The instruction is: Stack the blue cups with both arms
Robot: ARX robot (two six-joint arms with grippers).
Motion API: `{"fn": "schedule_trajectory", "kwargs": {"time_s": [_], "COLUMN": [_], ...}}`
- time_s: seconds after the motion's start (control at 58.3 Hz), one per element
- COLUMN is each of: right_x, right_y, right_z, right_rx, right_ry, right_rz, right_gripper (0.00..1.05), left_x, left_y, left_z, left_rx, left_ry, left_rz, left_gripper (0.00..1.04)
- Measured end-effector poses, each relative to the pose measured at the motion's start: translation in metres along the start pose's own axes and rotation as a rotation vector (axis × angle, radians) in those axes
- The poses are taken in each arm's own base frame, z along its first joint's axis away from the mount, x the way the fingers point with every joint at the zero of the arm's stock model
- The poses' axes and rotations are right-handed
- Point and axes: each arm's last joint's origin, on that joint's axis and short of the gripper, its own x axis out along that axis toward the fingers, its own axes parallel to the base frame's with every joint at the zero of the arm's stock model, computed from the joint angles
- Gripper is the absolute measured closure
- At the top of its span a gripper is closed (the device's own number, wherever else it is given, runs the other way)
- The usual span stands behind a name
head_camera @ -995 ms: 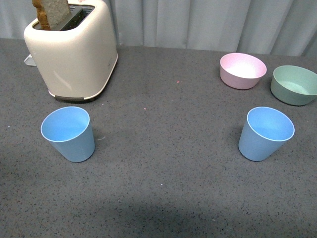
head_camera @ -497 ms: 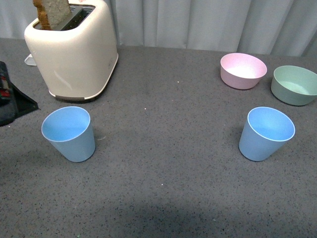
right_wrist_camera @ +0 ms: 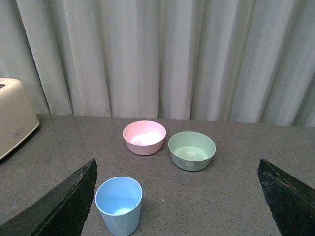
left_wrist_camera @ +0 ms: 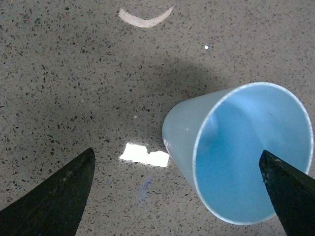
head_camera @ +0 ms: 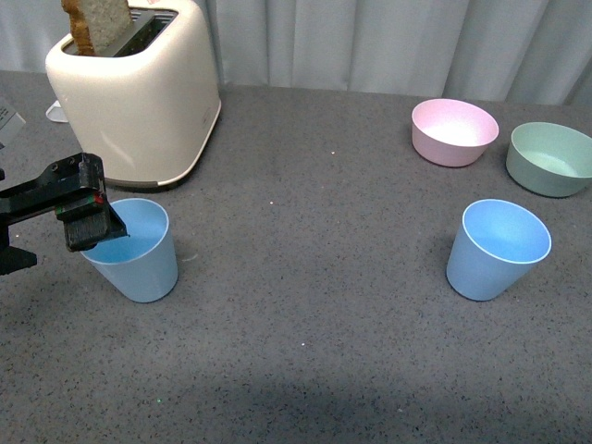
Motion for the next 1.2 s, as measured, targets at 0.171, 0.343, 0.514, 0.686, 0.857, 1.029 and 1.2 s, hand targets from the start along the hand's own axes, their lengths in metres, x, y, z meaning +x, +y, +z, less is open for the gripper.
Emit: {"fn": "schedule_trajectory", "kwargs": {"time_s": [0.171, 0.343, 0.514, 0.686, 0.857, 1.029, 1.2], "right_x": [0.0, 0.0, 0.0, 0.0, 0.0, 0.0, 0.0], "right_y": [0.0, 0.0, 0.0, 0.0, 0.0, 0.0, 0.0], "right_z": [0.0, 0.0, 0.0, 0.0, 0.0, 0.0, 0.0], "right_rx": [0.0, 0.0, 0.0, 0.0, 0.0, 0.0, 0.0], "right_ry": [0.0, 0.0, 0.0, 0.0, 0.0, 0.0, 0.0], "right_rz": [0.0, 0.0, 0.0, 0.0, 0.0, 0.0, 0.0], "right_gripper": [0.1, 0.1, 0.1, 0.1, 0.1, 0.1, 0.1], "left_x": [0.006, 0.007, 0.007, 0.007, 0.002, -0.001, 0.006], "left_y": [0.001, 0.0, -0.004, -0.008, -0.014, -0.034, -0.066], "left_z": [0.003, 0.004, 0.004, 0.003, 0.004, 0.004, 0.01], "left_rx": [-0.016, -0.041, -0.042, -0.018, 0.012, 0.095, 0.183], "left_ry": [0.031, 0.039, 0.063, 0.061, 0.052, 0.04, 0.024], "left_rz": [0.013, 0.007, -0.002, -0.008, -0.017, -0.01, -0.039], "left_gripper": [0.18, 0.45, 0.77, 1.02, 1.01, 1.01, 1.01]}}
